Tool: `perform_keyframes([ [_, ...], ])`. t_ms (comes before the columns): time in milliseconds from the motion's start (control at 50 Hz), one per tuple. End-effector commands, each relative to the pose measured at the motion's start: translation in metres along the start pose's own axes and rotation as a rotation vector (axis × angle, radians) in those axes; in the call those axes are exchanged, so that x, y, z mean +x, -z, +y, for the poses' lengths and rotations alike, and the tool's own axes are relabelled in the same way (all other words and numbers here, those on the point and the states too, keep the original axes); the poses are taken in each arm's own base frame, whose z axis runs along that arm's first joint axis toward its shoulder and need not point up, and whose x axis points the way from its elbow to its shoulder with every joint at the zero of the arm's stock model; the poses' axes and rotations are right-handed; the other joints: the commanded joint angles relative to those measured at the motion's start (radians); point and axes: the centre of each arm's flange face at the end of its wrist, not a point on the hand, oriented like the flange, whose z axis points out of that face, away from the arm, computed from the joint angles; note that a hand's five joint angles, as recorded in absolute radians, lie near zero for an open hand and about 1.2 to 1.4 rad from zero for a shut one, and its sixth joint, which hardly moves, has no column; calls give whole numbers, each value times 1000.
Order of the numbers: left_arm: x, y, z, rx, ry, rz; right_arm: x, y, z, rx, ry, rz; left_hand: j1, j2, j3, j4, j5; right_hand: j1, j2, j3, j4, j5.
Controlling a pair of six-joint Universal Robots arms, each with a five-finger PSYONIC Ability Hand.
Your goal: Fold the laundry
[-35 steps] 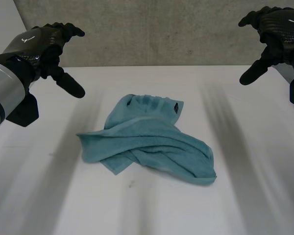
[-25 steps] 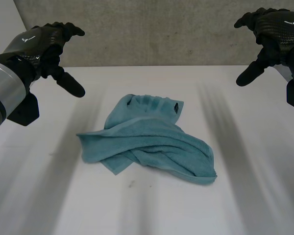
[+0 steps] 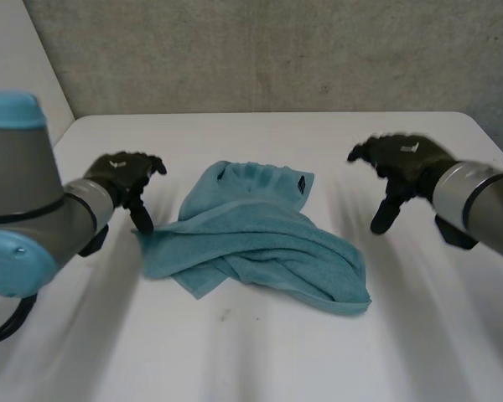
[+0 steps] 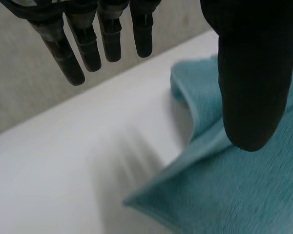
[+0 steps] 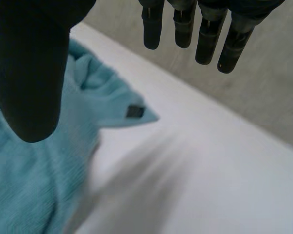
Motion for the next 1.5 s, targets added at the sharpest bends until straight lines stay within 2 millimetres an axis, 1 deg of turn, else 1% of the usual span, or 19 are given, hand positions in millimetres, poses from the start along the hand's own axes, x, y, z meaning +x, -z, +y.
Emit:
perform_keyframes([
  [20, 6, -34, 35, -21, 31, 7, -7, -43, 61, -134, -216, -31, 191, 191, 197, 192, 191, 73, 56, 60, 44, 43],
  [180, 42, -28, 28, 45, 93, 152, -12, -53, 87, -133, -260, -49, 191, 191, 197, 192, 191, 140, 123, 128, 112, 111],
  [440, 95, -33, 12, 230, 45, 302, -14, -56, 95, -103, -343, -39, 361, 361, 367, 362, 361, 272, 255, 260, 244, 243],
  [700, 115, -50, 29, 221, 9, 389, -20, -62, 109, -137, -342, -47, 379, 379, 385, 380, 379, 535, 518, 523, 507, 506],
  [780, 116, -55, 31, 225, -17, 385, -17, -67, 102, -90, -317, -37, 803, 803, 809, 803, 803, 1188, 1171, 1176, 1160, 1158],
  [840, 116, -58, 28, 243, -46, 381, -15, -69, 97, -60, -307, -32, 1087, 1088, 1093, 1088, 1088, 1190, 1173, 1178, 1162, 1161],
  [900, 115, -61, 16, 298, -86, 370, -9, -77, 77, 32, -258, -25, 1089, 1089, 1095, 1090, 1089, 1190, 1173, 1178, 1162, 1161],
  [980, 112, -64, -14, 431, -111, 331, 2, -83, 19, 245, -114, 6, 1089, 1089, 1095, 1090, 1089, 1190, 1173, 1178, 1162, 1161],
  [1000, 106, -62, -37, 527, -108, 293, 0, -78, -16, 365, -53, 15, 1089, 1089, 1095, 1090, 1089, 1190, 1173, 1178, 1162, 1161],
  [1020, 106, -62, -37, 528, -108, 292, 0, -78, -16, 366, -53, 15, 1089, 1089, 1095, 1090, 1089, 1190, 1173, 1178, 1162, 1161],
  [1060, 87, -42, -99, 773, -75, 158, -5, -56, -81, 617, 29, 61, 1089, 1089, 1095, 1090, 1089, 1190, 1173, 1178, 1162, 1161],
  [1080, 76, -30, -125, 886, -51, 85, -5, -56, -81, 619, 30, 61, 1089, 1089, 1095, 1090, 1089, 1190, 1173, 1178, 1162, 1161],
  [1100, 76, -30, -125, 887, -50, 84, -9, -43, -107, 740, 55, 87, 1089, 1089, 1095, 1090, 1089, 1190, 1173, 1178, 1162, 1161],
  [1180, 50, 8, -171, 1103, 9, -51, -12, -23, -138, 928, 93, 114, 1089, 1089, 1095, 1090, 1089, 1190, 1173, 1178, 1162, 1161],
  [1260, 41, 24, -167, 1086, 3, -64, -31, -5, -147, 1024, 118, 67, 1089, 1089, 1095, 1090, 1089, 1190, 1173, 1178, 1162, 1161],
  [1340, 31, 28, -129, 943, -12, -80, -59, -2, -133, 970, 126, -37, 1089, 1089, 1095, 1090, 1089, 1190, 1173, 1178, 1162, 1161],
  [1420, 28, 33, -90, 798, -28, -76, -90, -4, -93, 743, 121, -203, 1089, 1089, 1095, 1090, 1089, 1190, 1173, 1178, 1162, 1161],
  [1460, 22, 43, -52, 654, -36, -79, -102, -5, -74, 636, 114, -269, 1089, 1089, 1095, 1090, 1089, 1190, 1173, 1178, 1162, 1161],
  [1500, 15, 48, -30, 571, -38, -94, -129, -12, -34, 432, 103, -393, 1089, 1089, 1095, 1090, 1089, 1190, 1173, 1178, 1162, 1161],
])
